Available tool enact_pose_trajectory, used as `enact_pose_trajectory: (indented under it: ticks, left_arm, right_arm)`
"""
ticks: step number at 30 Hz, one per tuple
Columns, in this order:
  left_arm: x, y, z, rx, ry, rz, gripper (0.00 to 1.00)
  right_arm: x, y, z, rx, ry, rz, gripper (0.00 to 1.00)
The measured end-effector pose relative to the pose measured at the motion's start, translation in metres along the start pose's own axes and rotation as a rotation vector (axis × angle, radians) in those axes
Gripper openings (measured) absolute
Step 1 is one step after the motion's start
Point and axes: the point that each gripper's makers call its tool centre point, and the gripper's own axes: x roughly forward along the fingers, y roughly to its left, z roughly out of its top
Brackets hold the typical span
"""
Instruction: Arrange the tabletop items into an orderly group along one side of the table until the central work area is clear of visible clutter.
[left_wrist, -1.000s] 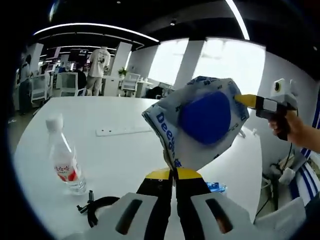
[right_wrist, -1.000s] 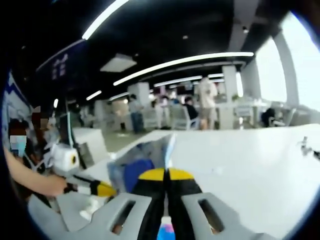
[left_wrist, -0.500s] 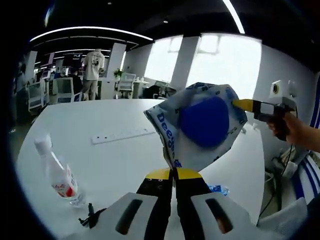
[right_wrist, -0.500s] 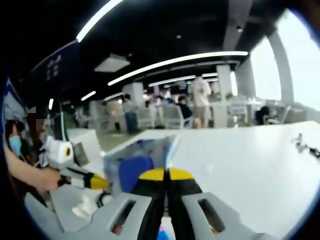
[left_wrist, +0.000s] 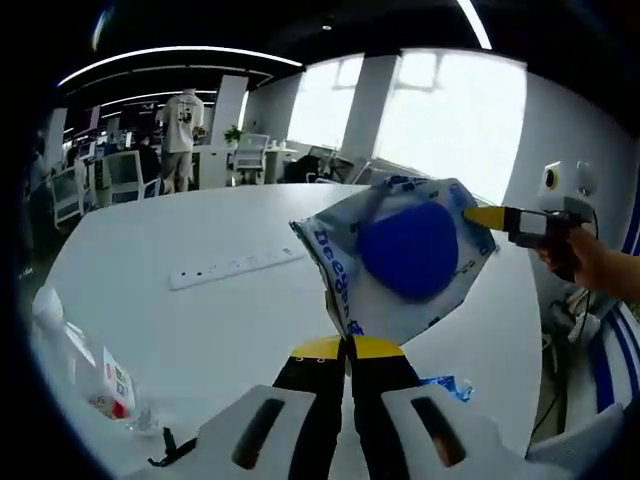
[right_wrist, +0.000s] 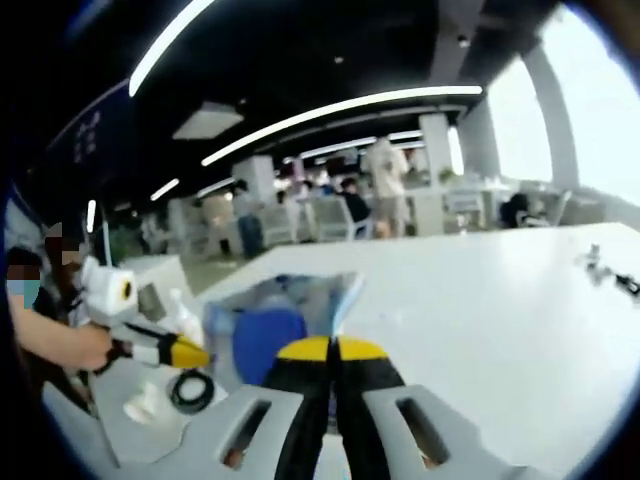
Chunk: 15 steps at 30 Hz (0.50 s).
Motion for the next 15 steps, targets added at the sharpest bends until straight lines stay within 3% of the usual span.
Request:
enact_pose_trajectory:
  ticks: [5, 15]
  left_arm:
    - [0.010, 0.003, -0.006, 0.003, 0.033, 0.021, 0.00]
    - [0.037, 0.032, -0.028, -0.039, 0.139, 0.101, 0.00]
  right_arm:
    - [0.007, -0.010, -0.010, 0.021, 0.017, 0.000, 0.00]
    - [0.043, -0.026, -0.049, 0.061, 0.105, 0.009, 0.00]
